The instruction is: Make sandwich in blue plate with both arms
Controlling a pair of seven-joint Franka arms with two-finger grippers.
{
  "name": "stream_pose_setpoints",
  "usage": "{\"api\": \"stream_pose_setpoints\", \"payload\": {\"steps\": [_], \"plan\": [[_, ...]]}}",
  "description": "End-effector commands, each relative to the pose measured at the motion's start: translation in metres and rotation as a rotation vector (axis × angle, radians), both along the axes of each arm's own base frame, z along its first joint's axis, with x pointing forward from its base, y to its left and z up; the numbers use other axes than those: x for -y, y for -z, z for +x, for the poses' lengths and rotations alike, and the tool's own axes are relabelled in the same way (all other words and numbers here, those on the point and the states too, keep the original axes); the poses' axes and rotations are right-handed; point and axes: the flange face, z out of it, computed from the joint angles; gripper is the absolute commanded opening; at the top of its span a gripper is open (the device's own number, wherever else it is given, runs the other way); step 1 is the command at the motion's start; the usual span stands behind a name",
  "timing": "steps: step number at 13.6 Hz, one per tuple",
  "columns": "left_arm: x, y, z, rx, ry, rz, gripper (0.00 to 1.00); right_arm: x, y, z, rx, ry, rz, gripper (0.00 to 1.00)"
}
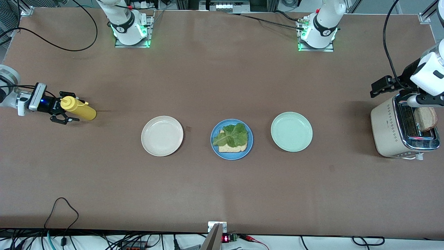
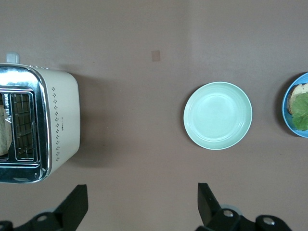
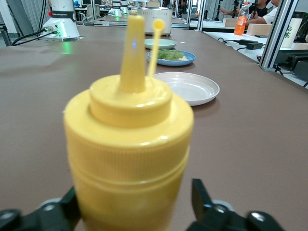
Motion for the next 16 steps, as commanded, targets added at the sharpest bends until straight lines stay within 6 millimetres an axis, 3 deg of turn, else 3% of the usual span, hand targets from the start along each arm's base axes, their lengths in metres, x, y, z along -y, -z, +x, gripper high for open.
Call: {"api": "stream_pose_setpoints", "payload": {"steps": [1,2,4,6,11,14,16], "plan": [[0.000,-0.008,-0.003,0.006,-0.004,-0.008,1.00,-0.011,0.002,0.011,0.023,-0.004,-0.013,0.11],[0.000,-0.008,-0.003,0.006,-0.004,-0.008,1.00,-0.015,0.003,0.014,0.019,-0.010,-0.018,0.01],[-0.001,-0.008,-0.003,0.006,-0.005,-0.008,1.00,-0.022,-0.002,0.024,0.025,-0.023,-0.053,0.00],[0.000,-0.008,-0.003,0.006,-0.004,-0.008,1.00,-0.039,-0.027,0.043,0.044,-0.045,-0.105,0.00],[-0.002,-0.008,-0.003,0.006,-0.007,-0.008,1.00,-0.119,-0.136,0.102,0.065,-0.086,-0.313,0.00],[-0.003,-0.008,-0.002,0.007,-0.009,-0.008,1.00,-0.171,-0.191,0.118,0.027,-0.081,-0.444,0.00],[-0.003,-0.008,-0.002,0.007,-0.008,-0.008,1.00,-0.216,-0.222,0.123,-0.007,-0.071,-0.522,0.00]]}}
